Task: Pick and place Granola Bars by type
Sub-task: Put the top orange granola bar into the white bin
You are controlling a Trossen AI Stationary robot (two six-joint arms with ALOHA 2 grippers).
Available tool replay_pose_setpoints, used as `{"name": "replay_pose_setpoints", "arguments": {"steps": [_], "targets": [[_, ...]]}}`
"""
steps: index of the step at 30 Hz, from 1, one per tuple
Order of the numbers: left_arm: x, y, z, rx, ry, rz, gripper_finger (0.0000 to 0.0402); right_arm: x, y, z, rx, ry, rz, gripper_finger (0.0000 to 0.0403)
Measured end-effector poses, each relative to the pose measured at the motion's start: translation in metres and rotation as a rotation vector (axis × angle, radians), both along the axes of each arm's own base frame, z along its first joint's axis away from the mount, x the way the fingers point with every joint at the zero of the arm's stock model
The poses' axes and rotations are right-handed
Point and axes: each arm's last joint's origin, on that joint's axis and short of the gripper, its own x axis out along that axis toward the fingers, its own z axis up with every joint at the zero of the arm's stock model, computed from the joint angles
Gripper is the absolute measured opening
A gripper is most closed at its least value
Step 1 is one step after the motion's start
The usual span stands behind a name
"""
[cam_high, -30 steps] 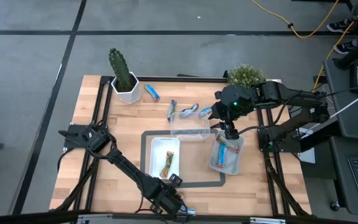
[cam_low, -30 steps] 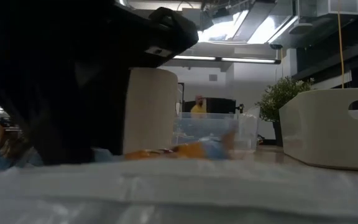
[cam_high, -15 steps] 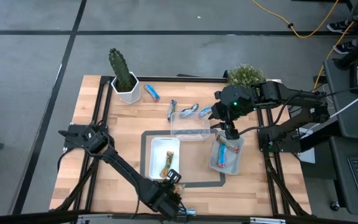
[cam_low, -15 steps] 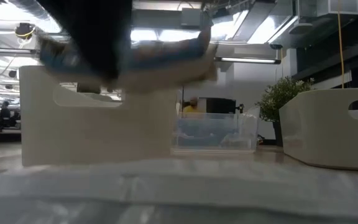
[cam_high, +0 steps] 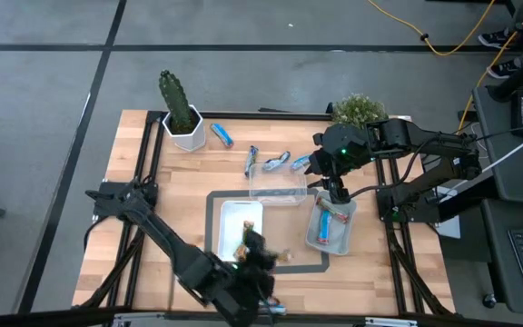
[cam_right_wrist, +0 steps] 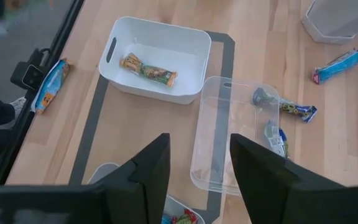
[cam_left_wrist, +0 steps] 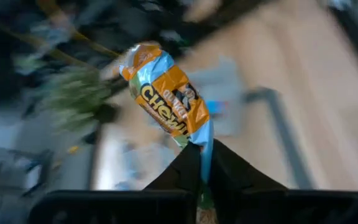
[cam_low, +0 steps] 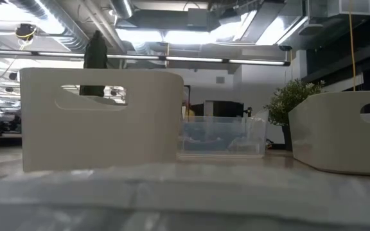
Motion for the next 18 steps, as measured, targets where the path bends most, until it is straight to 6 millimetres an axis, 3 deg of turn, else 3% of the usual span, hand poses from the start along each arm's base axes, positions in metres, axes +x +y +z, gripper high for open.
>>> {"name": "replay_pose_setpoints", "arguments": {"steps": [6, 9, 18], "targets": [[-0.054, 0.031, 0.054, -0.049, -0.183, 0.199, 0.0011, -0.004, 0.000, -0.003, 0.004, 0.051, 0.016, 0.0169], [-0.079, 0.050, 0.066, -0.064, -0.178, 0.276, 0.0010, -0.004, 0.000, -0.003, 0.004, 0.052, 0.016, 0.0169], [-0.111, 0.094, 0.089, -0.124, -0.243, 0.347, 0.0010, -0.001, -0.003, -0.001, -0.083, 0.012, -0.053, 0.0169]]}}
